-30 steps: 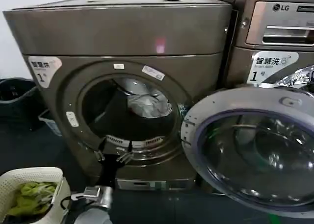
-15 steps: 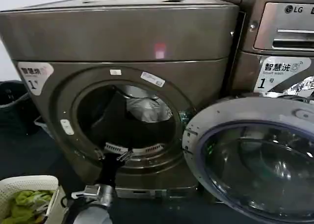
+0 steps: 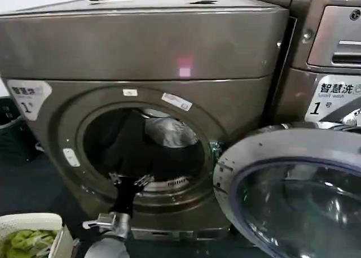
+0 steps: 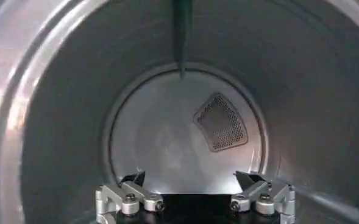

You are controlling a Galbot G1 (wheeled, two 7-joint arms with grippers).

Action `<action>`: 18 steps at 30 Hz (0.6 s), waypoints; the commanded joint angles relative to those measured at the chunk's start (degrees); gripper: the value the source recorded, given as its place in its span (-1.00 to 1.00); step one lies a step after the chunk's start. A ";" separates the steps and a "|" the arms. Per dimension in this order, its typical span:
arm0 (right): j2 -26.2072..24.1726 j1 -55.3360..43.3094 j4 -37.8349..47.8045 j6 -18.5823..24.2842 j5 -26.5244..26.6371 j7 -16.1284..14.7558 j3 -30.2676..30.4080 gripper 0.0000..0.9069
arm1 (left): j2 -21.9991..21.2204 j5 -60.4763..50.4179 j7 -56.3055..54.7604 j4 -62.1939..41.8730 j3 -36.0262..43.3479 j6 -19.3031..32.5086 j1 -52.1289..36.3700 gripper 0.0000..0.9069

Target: Grasp the clothes from the dryer.

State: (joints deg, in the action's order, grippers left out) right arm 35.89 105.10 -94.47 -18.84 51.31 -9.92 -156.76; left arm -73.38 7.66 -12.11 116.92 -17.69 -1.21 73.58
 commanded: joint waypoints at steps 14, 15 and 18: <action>0.04 0.18 0.12 -0.02 -0.05 -0.02 -0.36 1.00 | -0.36 0.01 0.11 -0.55 0.01 0.06 -0.62 1.00; 0.01 0.20 0.13 -0.02 -0.06 -0.02 -0.39 1.00 | -0.42 0.02 0.10 -0.63 0.04 0.06 -0.63 1.00; -0.05 0.22 0.13 0.01 -0.06 0.06 -0.44 1.00 | -0.45 0.00 0.11 -0.74 0.14 0.03 -0.77 1.00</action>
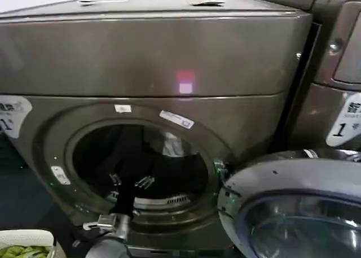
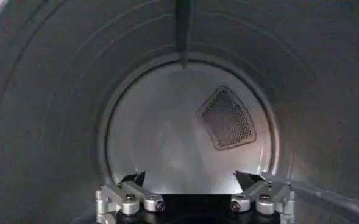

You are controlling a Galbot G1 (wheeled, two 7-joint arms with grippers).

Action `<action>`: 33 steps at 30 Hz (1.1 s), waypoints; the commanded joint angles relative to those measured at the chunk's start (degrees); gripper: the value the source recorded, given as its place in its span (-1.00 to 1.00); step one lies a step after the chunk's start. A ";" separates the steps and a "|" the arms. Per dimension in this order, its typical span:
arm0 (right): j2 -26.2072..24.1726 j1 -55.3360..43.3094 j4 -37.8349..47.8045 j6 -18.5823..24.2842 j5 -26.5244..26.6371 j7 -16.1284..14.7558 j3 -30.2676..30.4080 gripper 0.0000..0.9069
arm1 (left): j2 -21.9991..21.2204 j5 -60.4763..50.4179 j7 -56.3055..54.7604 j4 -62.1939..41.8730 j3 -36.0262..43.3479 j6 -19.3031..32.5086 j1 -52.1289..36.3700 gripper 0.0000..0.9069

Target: Grasp the clothes from the dryer.

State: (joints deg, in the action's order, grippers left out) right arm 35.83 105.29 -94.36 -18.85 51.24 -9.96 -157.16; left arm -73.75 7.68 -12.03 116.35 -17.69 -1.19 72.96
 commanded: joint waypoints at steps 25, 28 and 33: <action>0.22 1.44 -1.93 -1.16 -3.16 -0.18 -1.00 1.00 | -2.59 1.10 0.41 -8.15 0.95 -0.32 -8.75 1.00; 0.17 1.72 -2.03 -1.09 -4.14 0.09 -1.10 1.00 | -3.72 1.71 0.43 -11.89 1.18 -0.59 -12.73 1.00; 0.21 1.91 -2.20 -0.85 -4.03 -0.39 -1.32 1.00 | -6.08 1.78 1.18 -20.13 2.23 -0.67 -21.57 1.00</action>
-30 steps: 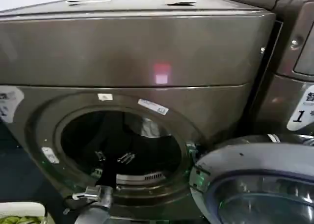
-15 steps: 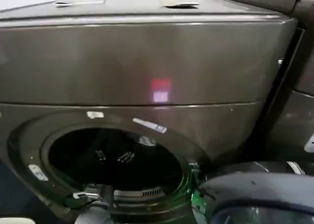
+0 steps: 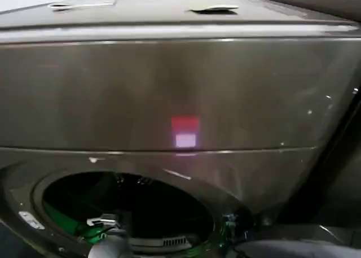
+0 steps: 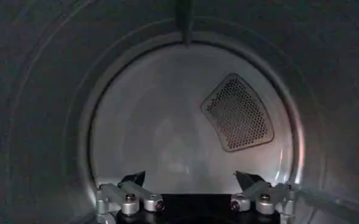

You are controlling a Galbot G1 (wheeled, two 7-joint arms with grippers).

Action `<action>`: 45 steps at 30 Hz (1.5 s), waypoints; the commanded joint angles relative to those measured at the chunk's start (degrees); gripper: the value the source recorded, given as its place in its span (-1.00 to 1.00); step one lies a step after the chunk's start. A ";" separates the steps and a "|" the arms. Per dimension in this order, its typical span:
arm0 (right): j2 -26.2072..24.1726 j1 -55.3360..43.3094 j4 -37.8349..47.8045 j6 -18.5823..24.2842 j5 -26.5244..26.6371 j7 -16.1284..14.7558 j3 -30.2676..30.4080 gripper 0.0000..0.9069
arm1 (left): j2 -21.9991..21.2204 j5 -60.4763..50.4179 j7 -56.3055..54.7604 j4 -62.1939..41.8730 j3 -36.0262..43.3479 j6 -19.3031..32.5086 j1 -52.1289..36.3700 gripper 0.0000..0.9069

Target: Grasp the clothes from the dryer.

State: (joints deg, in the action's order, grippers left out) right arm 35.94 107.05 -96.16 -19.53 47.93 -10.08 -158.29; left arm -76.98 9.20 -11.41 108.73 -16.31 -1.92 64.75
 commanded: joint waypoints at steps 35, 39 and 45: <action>0.40 -0.69 -1.06 0.24 -0.73 -2.28 0.70 1.00 | -11.12 -29.12 41.96 -81.09 -2.02 5.97 -57.19 1.00; 0.40 -0.20 -0.93 0.27 -0.91 -2.44 0.57 1.00 | -11.08 -37.97 52.30 -87.33 -1.82 11.11 -61.56 1.00; 0.86 0.06 -1.30 0.32 -0.91 -2.68 0.60 1.00 | -9.22 -47.98 58.42 -91.91 4.09 19.13 -64.11 1.00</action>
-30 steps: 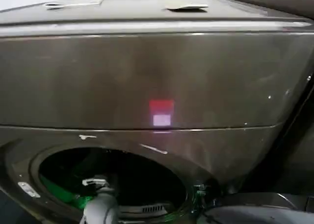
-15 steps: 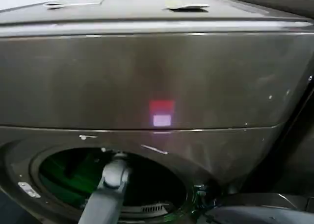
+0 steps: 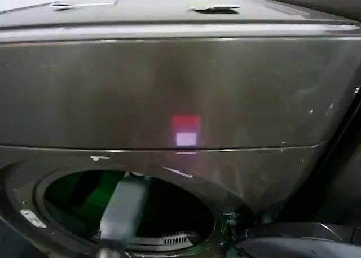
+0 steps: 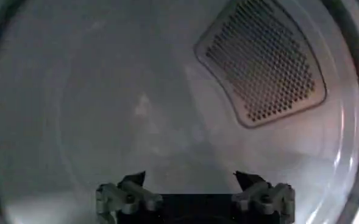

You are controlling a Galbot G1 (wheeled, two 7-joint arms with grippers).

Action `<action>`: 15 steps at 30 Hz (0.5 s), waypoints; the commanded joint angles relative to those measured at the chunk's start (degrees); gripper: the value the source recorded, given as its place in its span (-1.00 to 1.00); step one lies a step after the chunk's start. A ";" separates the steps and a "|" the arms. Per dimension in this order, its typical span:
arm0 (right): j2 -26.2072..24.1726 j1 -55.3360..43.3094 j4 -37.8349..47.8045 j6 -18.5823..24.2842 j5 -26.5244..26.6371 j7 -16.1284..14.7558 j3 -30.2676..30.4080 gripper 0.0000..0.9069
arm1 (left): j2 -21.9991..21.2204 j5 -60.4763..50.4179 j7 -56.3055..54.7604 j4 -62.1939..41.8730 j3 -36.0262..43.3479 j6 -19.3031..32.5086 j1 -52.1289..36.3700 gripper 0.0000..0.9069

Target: Grasp the clothes from the dryer.

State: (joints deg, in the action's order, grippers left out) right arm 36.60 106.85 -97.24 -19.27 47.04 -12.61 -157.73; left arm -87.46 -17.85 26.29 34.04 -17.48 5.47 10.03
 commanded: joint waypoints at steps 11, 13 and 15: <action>0.51 0.79 -0.63 0.44 0.10 -0.51 -0.29 1.00 | 2.29 -39.45 23.10 -20.73 11.73 6.71 -14.83 1.00; 0.53 0.85 -0.56 0.48 0.10 -0.60 -0.38 1.00 | 2.27 -40.03 23.61 -21.62 11.76 6.16 -16.36 1.00; 0.60 0.80 -0.61 0.51 0.10 -0.63 -0.39 1.00 | 2.23 -39.86 23.80 -21.96 11.70 5.77 -17.31 1.00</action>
State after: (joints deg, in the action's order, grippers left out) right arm 37.07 107.55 -97.69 -18.82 47.06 -13.15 -158.03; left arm -85.67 -44.53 45.14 17.66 -8.71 12.43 -1.38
